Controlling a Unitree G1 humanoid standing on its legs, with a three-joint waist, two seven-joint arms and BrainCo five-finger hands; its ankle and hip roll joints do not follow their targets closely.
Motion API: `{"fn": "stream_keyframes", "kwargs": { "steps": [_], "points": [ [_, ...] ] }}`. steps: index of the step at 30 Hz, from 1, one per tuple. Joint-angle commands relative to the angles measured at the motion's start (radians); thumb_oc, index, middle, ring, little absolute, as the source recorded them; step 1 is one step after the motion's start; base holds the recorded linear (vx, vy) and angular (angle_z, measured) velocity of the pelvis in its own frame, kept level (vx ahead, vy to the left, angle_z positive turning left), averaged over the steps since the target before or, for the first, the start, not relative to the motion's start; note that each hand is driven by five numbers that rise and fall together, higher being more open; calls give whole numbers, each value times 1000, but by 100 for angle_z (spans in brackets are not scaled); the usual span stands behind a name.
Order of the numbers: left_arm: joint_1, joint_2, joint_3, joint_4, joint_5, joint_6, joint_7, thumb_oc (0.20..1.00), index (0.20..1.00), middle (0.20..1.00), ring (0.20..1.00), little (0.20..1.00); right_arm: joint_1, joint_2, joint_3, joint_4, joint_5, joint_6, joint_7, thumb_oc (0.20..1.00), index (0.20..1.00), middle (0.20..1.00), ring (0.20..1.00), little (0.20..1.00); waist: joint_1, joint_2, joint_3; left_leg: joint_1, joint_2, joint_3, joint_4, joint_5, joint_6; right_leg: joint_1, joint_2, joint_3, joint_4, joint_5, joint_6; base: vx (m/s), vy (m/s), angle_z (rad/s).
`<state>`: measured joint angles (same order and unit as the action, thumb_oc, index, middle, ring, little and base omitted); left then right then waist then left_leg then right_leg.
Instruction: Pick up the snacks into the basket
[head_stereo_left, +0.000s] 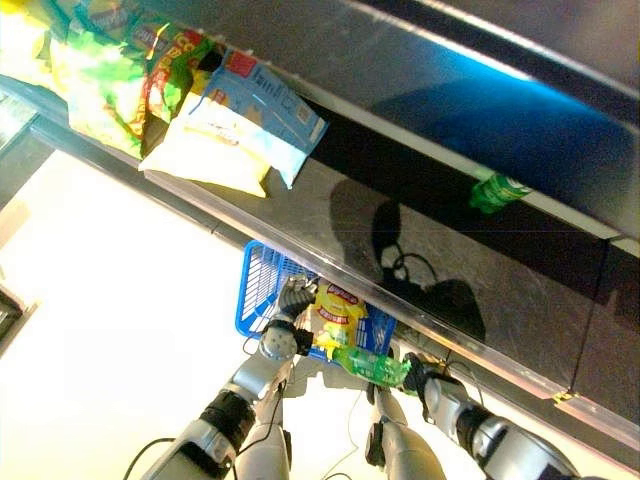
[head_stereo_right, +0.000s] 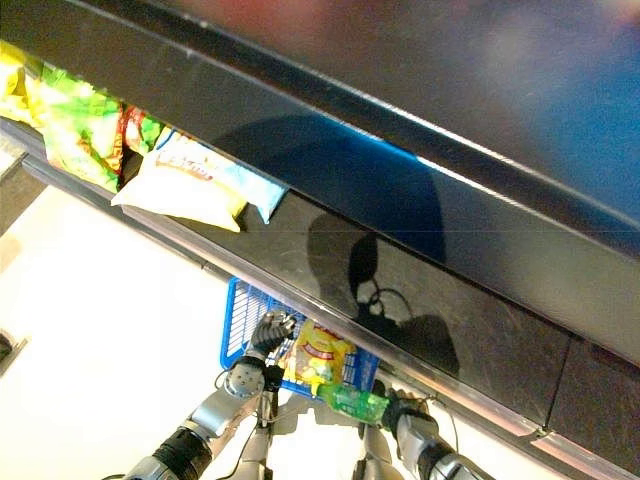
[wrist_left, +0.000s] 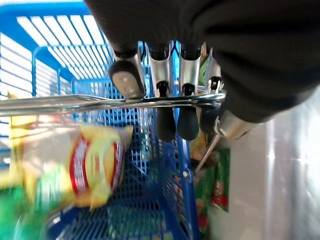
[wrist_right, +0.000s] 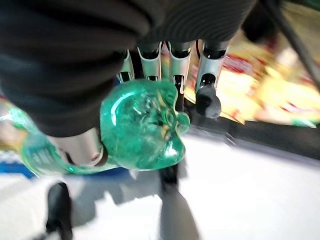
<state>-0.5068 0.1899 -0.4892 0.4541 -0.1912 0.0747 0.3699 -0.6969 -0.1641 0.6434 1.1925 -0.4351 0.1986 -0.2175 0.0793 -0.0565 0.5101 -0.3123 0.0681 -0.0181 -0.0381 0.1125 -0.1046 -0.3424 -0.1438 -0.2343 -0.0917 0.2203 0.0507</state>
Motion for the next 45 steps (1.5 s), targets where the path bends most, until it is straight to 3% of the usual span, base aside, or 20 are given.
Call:
{"fn": "stream_keyframes", "kwargs": {
  "steps": [1, 6, 14, 17, 20, 21, 22, 30, 35, 37, 38, 40, 45],
  "points": [
    [-122, -94, -73, -175, -84, -101, 2, 200, 200, 200, 200, 200, -129, 63, 3, -14, 116, -36, -62, 200, 200, 200, 200, 200, 45, 31, 10, -45, -30, -6, -37, 25, 19, 10, -70, 12, 18, -35, 127, 0, 0, 0],
    [-129, -109, -119, -228, -122, -113, 17, 200, 200, 200, 200, 200, -221, 93, -22, -45, 221, -63, -121, 200, 200, 200, 200, 200, 72, 47, 10, -92, -39, -19, -31, 30, 23, -26, -72, -1, 20, -28, 128, -12, 11, 14],
    [-135, -122, -164, -180, -121, -104, 32, 200, 200, 200, 200, 200, -245, 148, -50, -88, 349, -104, -160, 200, 200, 200, 200, 200, 78, 49, 10, -126, -42, -26, -24, 29, 24, -52, -73, -3, 20, -28, 127, -4, 21, 6],
    [-129, -129, -204, -196, -144, -112, 28, 200, 200, 200, 200, 200, -267, 162, -117, -12, 459, -123, -179, 200, 200, 200, 200, 200, 91, 72, 10, -162, -48, -31, -16, 30, 26, -83, -77, -5, 19, -24, 128, -6, 13, 0],
    [-126, -129, -223, -228, -158, -117, 20, 200, 200, 200, 200, 200, -280, 146, -122, 26, 447, -121, -187, 200, 200, 200, 200, 200, 103, 86, 10, -179, -52, -35, -15, 32, 27, -95, -79, -9, 18, -22, 129, 0, 0, 0],
    [-125, -128, -229, -240, -159, -117, 15, 200, 200, 200, 200, 200, -282, 135, -116, 42, 430, -115, -189, 291, 291, 291, 291, 291, 108, 91, 10, -184, -55, -37, -15, 33, 28, -98, -80, -11, 17, -20, 130, 0, 0, 0],
    [-126, -121, -241, -278, -177, -125, -1, 200, 200, 200, 200, 200, -296, 106, -83, 65, 361, -101, -181, 1000, 1000, 1000, 1000, 1000, 119, 102, 10, -199, -60, -42, -15, 35, 28, -108, -81, -17, 17, -19, 132, -13, 5, 3],
    [-144, -134, -244, -355, -226, -130, -33, 200, 200, 200, 200, 200, -289, 74, -22, 126, 248, -61, -102, 1000, 1000, 1000, 1000, 1000, 131, 125, 10, -232, -70, -58, -24, 47, 24, -134, -89, -34, 15, -10, 136, -5, 0, 9],
    [-145, -155, -245, -370, -243, -107, -41, 200, 200, 200, 200, 200, -237, 91, -173, 149, 466, -73, -115, 1000, 1000, 1000, 1000, 1000, 128, 144, 10, -244, -78, -59, -30, 46, 28, -143, -100, -37, 14, -11, 138, 3, 19, 6],
    [-145, -155, -246, -370, -243, -107, -41, 200, 200, 200, 200, 200, -237, 91, -173, 149, 467, -73, -115, 1000, 1000, 1000, 1000, 1000, 129, 144, 10, -244, -78, -59, -30, 46, 28, -142, -100, -37, 14, -11, 138, 0, 0, 0],
    [-143, -158, -237, -358, -239, -103, -31, 200, 200, 200, 200, 200, -209, 91, -253, 119, 622, -106, -137, 1000, 1000, 1000, 1000, 1000, 126, 148, 10, -239, -79, -57, -31, 44, 30, -143, -102, -35, 14, -12, 139, 0, 0, 0],
    [-121, -138, -238, -352, -221, -104, -28, 200, 200, 200, 200, 200, -199, 61, -172, 88, 481, -110, -168, 1000, 1000, 1000, 1000, 1000, 123, 146, 10, -231, -77, -54, -34, 42, 27, -137, -101, -33, 12, -13, 141, 6, 17, 1],
    [-124, -125, -199, -323, -199, -113, -1, 200, 200, 200, 200, 200, -157, 54, -127, 17, 425, -124, -167, 1000, 1000, 1000, 1000, 1000, 101, 121, 10, -223, -76, -49, -28, 39, 29, -132, -101, -27, 17, -15, 139, 0, 0, 0]
  ]
}}
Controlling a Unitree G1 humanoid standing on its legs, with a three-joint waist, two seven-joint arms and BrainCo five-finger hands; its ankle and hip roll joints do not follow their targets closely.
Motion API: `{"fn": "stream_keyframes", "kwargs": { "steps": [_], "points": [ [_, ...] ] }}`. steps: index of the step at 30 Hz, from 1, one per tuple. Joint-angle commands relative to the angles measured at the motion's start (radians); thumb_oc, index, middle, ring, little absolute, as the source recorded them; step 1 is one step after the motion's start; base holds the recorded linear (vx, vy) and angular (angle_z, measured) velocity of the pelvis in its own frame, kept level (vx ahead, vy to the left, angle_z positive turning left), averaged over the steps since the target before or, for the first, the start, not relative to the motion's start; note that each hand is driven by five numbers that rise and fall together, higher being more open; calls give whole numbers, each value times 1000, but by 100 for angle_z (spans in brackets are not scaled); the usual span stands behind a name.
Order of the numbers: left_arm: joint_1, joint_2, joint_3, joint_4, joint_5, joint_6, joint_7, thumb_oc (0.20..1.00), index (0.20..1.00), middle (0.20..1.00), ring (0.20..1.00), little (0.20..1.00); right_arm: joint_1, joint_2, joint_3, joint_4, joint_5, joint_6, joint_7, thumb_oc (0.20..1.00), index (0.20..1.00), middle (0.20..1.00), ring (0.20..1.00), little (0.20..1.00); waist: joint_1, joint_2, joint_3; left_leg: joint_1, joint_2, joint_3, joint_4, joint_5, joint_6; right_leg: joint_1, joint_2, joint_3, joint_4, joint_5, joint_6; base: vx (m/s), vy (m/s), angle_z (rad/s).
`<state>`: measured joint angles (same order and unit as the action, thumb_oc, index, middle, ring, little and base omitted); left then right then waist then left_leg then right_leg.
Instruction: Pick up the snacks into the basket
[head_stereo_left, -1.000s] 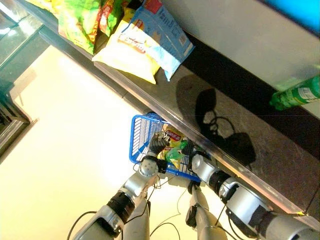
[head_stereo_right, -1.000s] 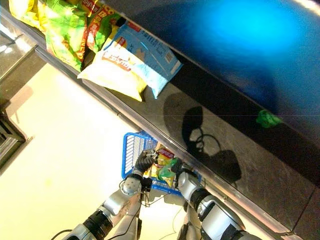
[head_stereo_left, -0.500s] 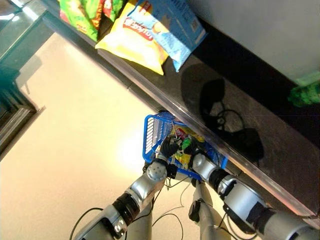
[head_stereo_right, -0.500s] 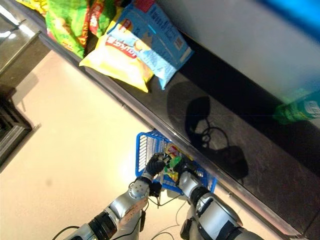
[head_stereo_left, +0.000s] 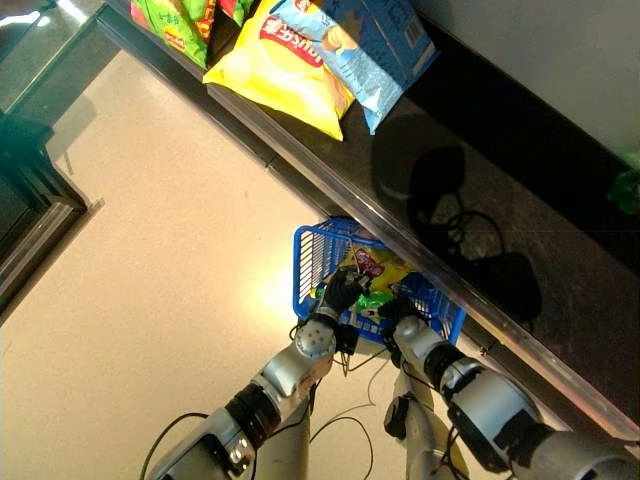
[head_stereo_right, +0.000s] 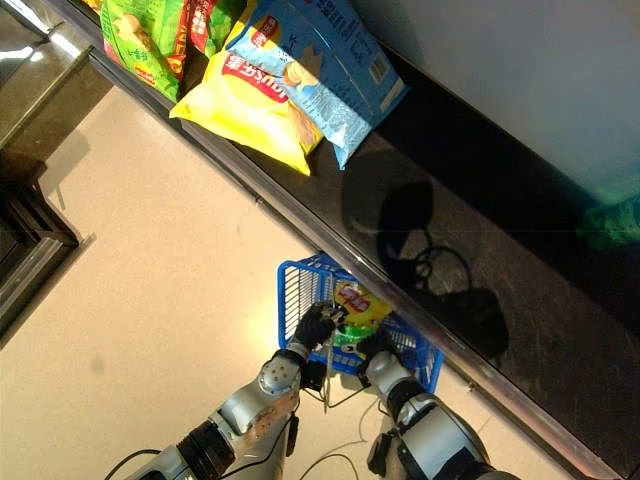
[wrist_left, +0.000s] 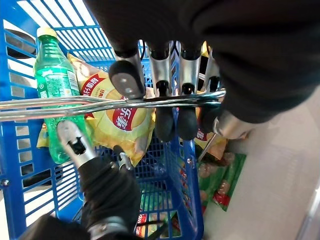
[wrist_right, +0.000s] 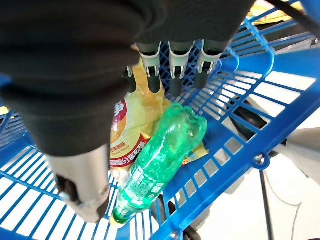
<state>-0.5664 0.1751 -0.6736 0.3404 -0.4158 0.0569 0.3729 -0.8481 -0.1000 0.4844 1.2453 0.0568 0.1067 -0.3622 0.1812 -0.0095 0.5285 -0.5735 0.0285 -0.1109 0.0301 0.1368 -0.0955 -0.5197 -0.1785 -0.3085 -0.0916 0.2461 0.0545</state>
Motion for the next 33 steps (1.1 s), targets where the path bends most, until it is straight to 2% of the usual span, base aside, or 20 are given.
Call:
{"fn": "stream_keyframes", "kwargs": {
  "steps": [1, 4, 5, 6, 7, 12, 16, 17, 18, 19, 21, 22, 23, 26, 28, 31, 32, 33],
  "points": [
    [-59, -100, 6, -182, 50, -90, 8, 200, 200, 200, 200, 200, 22, -7, 34, -67, -62, -41, -20, 1000, 1000, 1000, 1000, 1000, -12, 60, -9, 52, -33, 49, -93, 11, 19, 58, -64, 49, 20, -44, 134, 0, 0, 0],
    [-42, -82, 35, -142, 74, -90, 25, 200, 200, 200, 200, 200, 78, -20, 42, -133, -59, -53, -24, 1000, 1000, 1000, 1000, 1000, -27, 42, -9, 76, -29, 55, -91, 8, 18, 76, -61, 54, 24, -49, 133, 0, 0, 0],
    [-12, -57, 75, -88, 115, -76, 34, 200, 200, 200, 200, 200, 161, -31, 39, -206, -43, -67, -15, 1000, 1000, 1000, 1000, 1000, -45, 18, -9, 116, -22, 63, -91, -2, 18, 107, -55, 61, 28, -58, 132, 0, 0, 0],
    [-15, -57, 76, -88, 115, -76, 34, 200, 200, 200, 200, 200, 160, -32, 39, -207, -43, -66, -15, 1000, 1000, 1000, 1000, 1000, -46, 17, -9, 111, -24, 62, -90, 1, 19, 103, -57, 61, 28, -55, 132, 15, -37, 0],
    [13, -31, 121, -29, 135, -69, 42, 200, 200, 200, 200, 200, 238, -50, 22, -242, -18, -74, 11, 1000, 1000, 1000, 1000, 1000, -64, -3, -9, 149, -20, 69, -87, -10, 22, 135, -56, 63, 34, -62, 131, 0, 0, 0],
    [91, 16, 210, 72, 188, -54, 40, 200, 200, 200, 200, 200, 378, -99, -44, -241, -10, -79, 54, 1000, 1000, 1000, 1000, 1000, -88, -20, -9, 250, -20, 86, -86, -36, 33, 215, -52, 71, 51, -81, 129, 26, -22, -15],
    [181, 63, 327, 147, 239, -39, 37, 200, 200, 200, 200, 200, 545, -151, -138, -369, -8, -82, 79, 1000, 1000, 1000, 1000, 1000, -124, -41, -11, 352, -18, 111, -84, -58, 45, 286, -43, 95, 62, -97, 127, 44, -4, -21],
    [203, 66, 354, 191, 245, -32, 40, 200, 200, 200, 200, 200, 577, -162, -159, -365, -11, -86, 82, 1000, 1000, 1000, 1000, 1000, -133, -47, -27, 373, -17, 118, -85, -65, 47, 301, -37, 102, 62, -101, 125, 144, -33, -36],
    [243, 72, 379, 296, 300, -15, 28, 200, 200, 200, 200, 200, 635, -169, -199, -342, -18, -84, 93, 1000, 1000, 1000, 1000, 1000, -149, -53, -70, 405, -15, 129, -83, -79, 49, 325, -28, 112, 63, -113, 121, 123, -31, -32],
    [244, 72, 378, 296, 301, -15, 28, 200, 200, 200, 200, 200, 636, -170, -199, -343, -18, -84, 93, 1000, 1000, 1000, 1000, 1000, -149, -52, -71, 406, -15, 129, -84, -79, 49, 325, -28, 113, 62, -113, 121, 141, -30, -36],
    [283, 71, 413, 411, 348, 3, 26, 200, 200, 200, 200, 200, 689, -167, -243, -306, -19, -81, 94, 1000, 1000, 1000, 1000, 1000, -161, -56, -114, 441, -11, 139, -88, -90, 49, 348, -19, 123, 59, -121, 118, 138, -43, -28],
    [315, 59, 446, 535, 372, 12, 18, 200, 200, 200, 200, 200, 722, -161, -281, -248, -16, -79, 92, 1000, 1000, 1000, 1000, 1000, -173, -55, -159, 469, -4, 148, -92, -98, 47, 368, -11, 130, 57, -132, 117, 134, -37, -29],
    [316, 59, 446, 536, 372, 12, 18, 200, 200, 200, 200, 200, 722, -162, -281, -248, -16, -79, 92, 1000, 1000, 1000, 1000, 1000, -172, -55, -160, 470, -4, 148, -92, -98, 46, 368, -11, 130, 57, -132, 117, 148, -33, -34],
    [350, 33, 497, 762, 416, 42, -1, 200, 200, 200, 200, 200, 759, -138, -347, -84, -4, -64, 91, 1000, 1000, 1000, 1000, 1000, -185, -48, -233, 516, 6, 160, -102, -109, 43, 405, 2, 142, 51, -148, 113, 144, -36, -16],
    [378, 21, 513, 833, 438, 44, -31, 200, 200, 200, 200, 200, 769, -140, -391, 13, -7, -46, 92, 1000, 1000, 1000, 1000, 1000, -190, -38, -274, 539, 12, 164, -105, -118, 41, 426, 8, 142, 50, -157, 112, 150, -41, -10],
    [436, 7, 567, 889, 407, 34, -68, 200, 200, 200, 200, 200, 797, -144, -484, 122, 25, -17, 88, 1000, 1000, 1000, 1000, 1000, -190, -19, -334, 572, 17, 163, -106, -130, 40, 460, 13, 138, 48, -173, 110, 165, -38, -6],
    [463, -6, 596, 916, 385, 31, -90, 200, 200, 200, 200, 200, 806, -138, -508, 147, 34, -11, 95, 1000, 1000, 1000, 1000, 1000, -189, -10, -371, 589, 19, 160, -106, -137, 39, 482, 16, 140, 42, -180, 109, 135, -30, 1],
    [464, -7, 596, 916, 385, 31, -90, 200, 200, 200, 200, 200, 807, -138, -508, 146, 34, -11, 95, 1000, 1000, 1000, 1000, 1000, -189, -9, -371, 590, 19, 160, -106, -137, 39, 482, 17, 139, 41, -179, 109, 116, -32, 0]
  ]
}}
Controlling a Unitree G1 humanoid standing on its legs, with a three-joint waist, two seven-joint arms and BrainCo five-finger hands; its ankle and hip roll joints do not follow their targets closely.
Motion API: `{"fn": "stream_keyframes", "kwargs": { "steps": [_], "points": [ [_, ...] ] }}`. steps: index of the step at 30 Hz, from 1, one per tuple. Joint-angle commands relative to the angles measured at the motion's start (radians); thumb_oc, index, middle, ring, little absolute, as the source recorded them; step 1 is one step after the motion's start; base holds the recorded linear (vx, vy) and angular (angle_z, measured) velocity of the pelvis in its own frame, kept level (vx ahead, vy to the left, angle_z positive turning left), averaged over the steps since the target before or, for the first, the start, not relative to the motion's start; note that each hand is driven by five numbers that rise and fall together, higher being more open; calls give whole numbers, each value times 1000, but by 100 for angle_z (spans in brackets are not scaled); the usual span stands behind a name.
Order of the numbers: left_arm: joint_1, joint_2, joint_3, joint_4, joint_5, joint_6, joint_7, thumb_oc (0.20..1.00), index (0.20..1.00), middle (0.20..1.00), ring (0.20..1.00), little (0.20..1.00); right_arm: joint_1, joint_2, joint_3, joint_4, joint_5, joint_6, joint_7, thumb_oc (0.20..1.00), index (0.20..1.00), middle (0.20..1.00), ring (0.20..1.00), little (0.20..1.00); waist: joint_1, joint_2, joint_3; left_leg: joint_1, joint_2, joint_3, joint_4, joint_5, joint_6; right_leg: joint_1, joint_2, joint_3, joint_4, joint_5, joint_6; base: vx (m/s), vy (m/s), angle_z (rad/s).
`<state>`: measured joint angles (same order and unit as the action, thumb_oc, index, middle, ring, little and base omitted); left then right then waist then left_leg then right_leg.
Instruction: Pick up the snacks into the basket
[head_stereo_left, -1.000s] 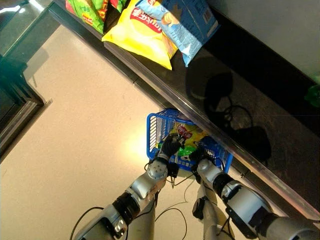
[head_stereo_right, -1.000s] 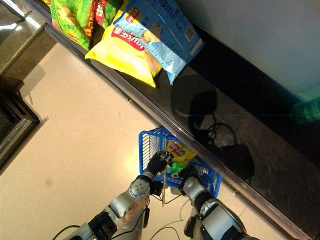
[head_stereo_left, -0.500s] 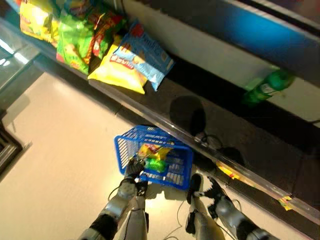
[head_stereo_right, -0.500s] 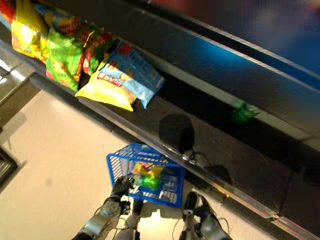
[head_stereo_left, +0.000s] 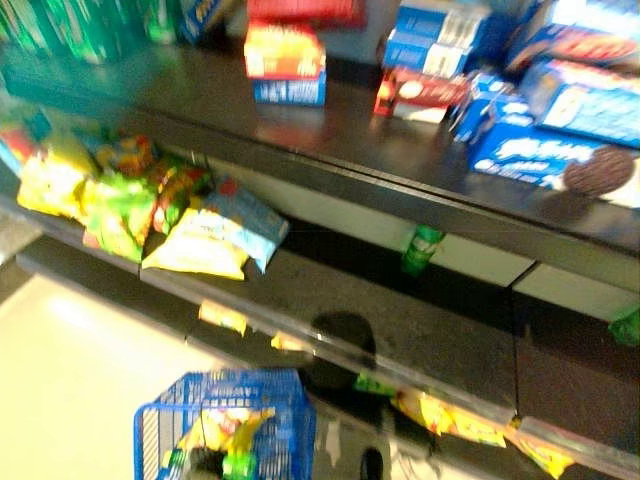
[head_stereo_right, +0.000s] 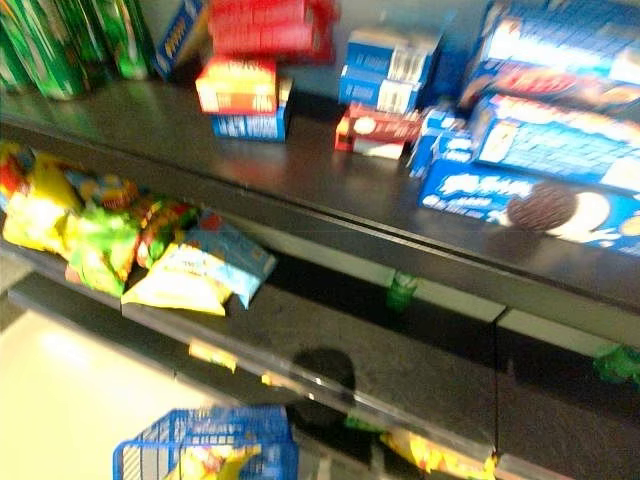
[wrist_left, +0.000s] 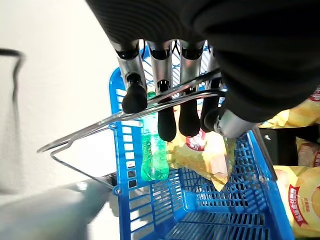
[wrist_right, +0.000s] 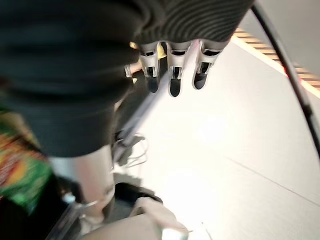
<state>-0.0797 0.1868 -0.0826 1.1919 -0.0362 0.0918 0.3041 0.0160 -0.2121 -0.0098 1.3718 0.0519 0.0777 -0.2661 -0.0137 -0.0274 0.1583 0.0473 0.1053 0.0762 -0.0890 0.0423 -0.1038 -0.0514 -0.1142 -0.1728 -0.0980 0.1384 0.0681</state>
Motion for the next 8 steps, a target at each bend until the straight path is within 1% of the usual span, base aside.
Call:
{"fn": "stream_keyframes", "kwargs": {
  "steps": [1, 2, 4, 8],
  "points": [
    [-13, -24, 21, 74, -11, -6, -27, 200, 200, 200, 200, 200, -51, -18, -15, 22, 40, 17, 1, 1000, 1000, 1000, 1000, 1000, 7, 10, -16, -23, -57, -26, 12, -45, 47, 22, -47, 4, 45, -75, 95, 76, -22, -2],
    [-2, -30, 38, 82, -29, -9, -29, 200, 200, 200, 200, 200, -45, -12, -12, 16, 35, 16, 7, 1000, 1000, 1000, 1000, 1000, 9, 11, -32, -13, -56, -25, 12, -48, 46, 33, -44, 3, 43, -77, 95, 101, -42, -2],
    [4, -35, 39, 99, -44, -9, -48, 200, 200, 200, 200, 200, -57, 4, 13, 4, 20, 14, 13, 1000, 1000, 1000, 1000, 1000, 12, 14, -62, 1, -53, -24, 13, -49, 45, 48, -37, 3, 47, -88, 89, 61, -33, 0],
    [-3, -35, 24, 100, -32, -6, -59, 200, 200, 200, 200, 200, -71, 9, 56, -9, -26, 17, 24, 1000, 1000, 1000, 1000, 1000, 14, 14, -87, 12, -50, -26, 11, -51, 42, 64, -34, 1, 48, -96, 85, 8, -6, 0]
  ]
}}
